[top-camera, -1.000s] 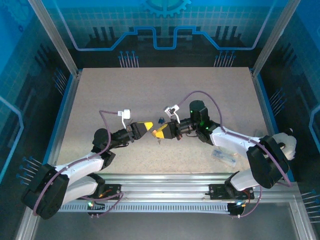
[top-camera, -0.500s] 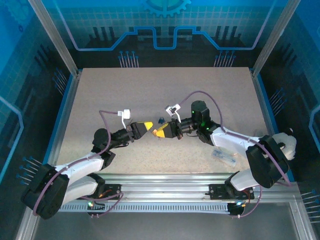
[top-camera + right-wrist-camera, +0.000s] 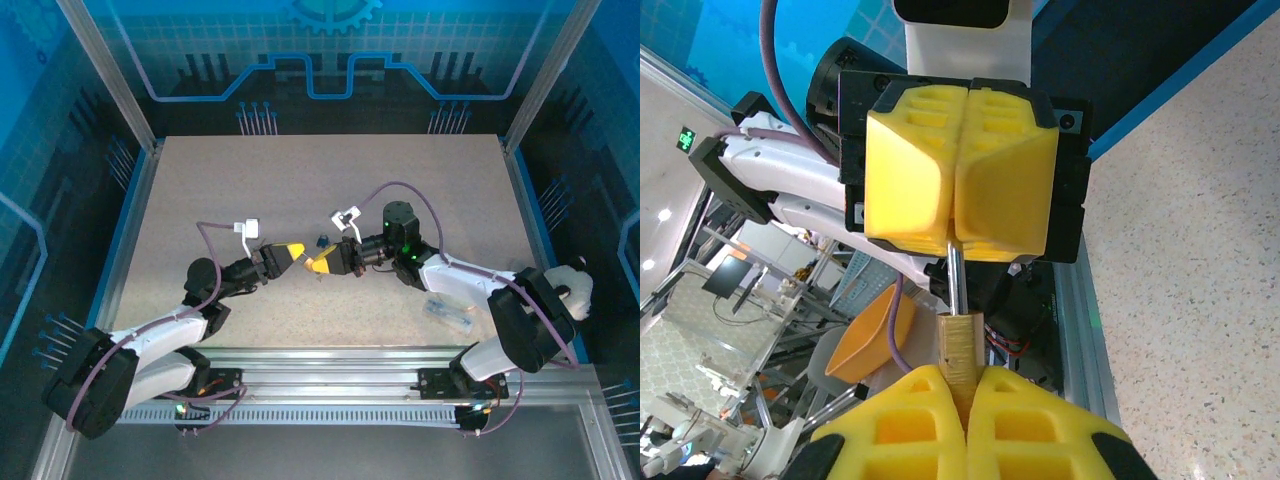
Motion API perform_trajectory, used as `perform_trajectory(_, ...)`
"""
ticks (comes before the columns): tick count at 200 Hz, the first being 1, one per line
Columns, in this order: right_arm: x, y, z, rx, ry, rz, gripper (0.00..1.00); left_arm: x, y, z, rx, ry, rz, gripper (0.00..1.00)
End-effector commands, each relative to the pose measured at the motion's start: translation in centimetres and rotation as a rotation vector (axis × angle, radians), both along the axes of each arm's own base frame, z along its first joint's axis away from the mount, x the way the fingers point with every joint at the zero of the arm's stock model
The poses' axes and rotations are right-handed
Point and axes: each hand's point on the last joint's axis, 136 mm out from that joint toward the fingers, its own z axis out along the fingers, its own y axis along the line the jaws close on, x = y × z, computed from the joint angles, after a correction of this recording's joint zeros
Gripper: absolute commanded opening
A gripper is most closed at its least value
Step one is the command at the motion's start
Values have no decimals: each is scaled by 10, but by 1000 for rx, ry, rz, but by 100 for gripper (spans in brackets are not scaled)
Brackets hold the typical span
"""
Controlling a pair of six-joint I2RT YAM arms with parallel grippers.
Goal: Lock with the key
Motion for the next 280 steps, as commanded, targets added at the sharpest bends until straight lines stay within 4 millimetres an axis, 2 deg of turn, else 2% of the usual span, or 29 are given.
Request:
perform_trajectory(1, 21, 1, 5, 13, -26, -91, 0, -16, -2, 0, -5, -25, -63, 0)
perform_trajectory(121, 27, 15, 5, 25, -4, -136, 0, -17, -5, -2, -4, -16, -68, 0)
perform_trajectory(195, 44, 15, 4, 13, 22, -221, 0, -17, -7, -6, 2, -8, -76, 0)
perform_trajectory(280, 55, 16, 16, 45, 39, -251, 0, -18, -11, -8, 6, -7, -86, 0)
